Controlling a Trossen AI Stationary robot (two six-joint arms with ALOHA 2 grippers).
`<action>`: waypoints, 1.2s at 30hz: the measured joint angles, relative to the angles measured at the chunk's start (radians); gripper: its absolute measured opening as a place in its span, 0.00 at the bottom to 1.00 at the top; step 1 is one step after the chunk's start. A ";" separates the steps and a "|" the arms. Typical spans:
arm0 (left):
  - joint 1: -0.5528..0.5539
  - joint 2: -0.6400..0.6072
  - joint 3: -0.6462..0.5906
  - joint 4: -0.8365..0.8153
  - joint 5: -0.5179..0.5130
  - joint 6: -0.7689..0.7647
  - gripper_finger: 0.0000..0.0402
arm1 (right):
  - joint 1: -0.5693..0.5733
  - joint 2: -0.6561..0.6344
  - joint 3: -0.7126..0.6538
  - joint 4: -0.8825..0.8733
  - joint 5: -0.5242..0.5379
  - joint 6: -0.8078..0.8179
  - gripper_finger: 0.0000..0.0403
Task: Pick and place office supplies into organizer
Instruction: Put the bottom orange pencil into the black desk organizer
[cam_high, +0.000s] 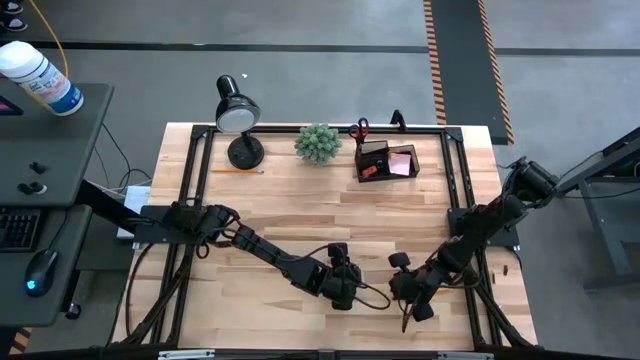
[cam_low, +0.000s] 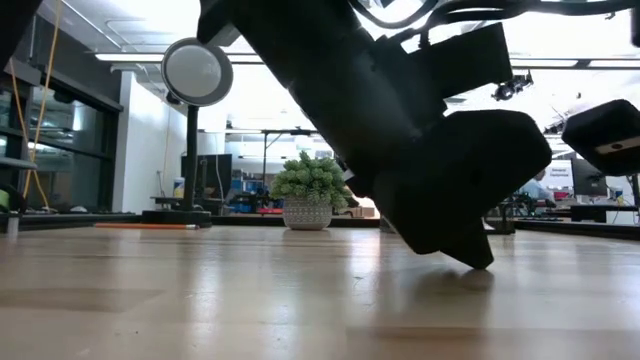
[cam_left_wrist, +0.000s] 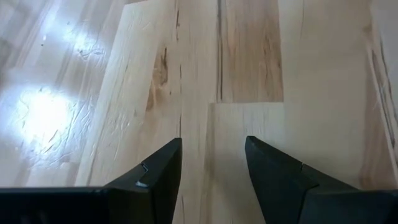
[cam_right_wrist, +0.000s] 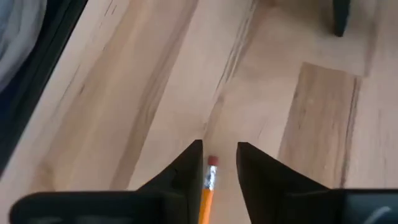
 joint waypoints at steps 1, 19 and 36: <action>-0.001 0.000 0.000 -0.004 -0.004 0.000 0.42 | 0.000 0.000 0.000 0.003 0.015 0.027 0.23; -0.001 -0.010 0.001 -0.058 -0.031 0.066 0.42 | 0.068 0.114 0.001 0.062 0.100 0.264 0.22; -0.008 -0.025 0.001 -0.198 -0.095 0.076 0.42 | 0.070 0.129 0.004 0.035 0.050 0.287 0.15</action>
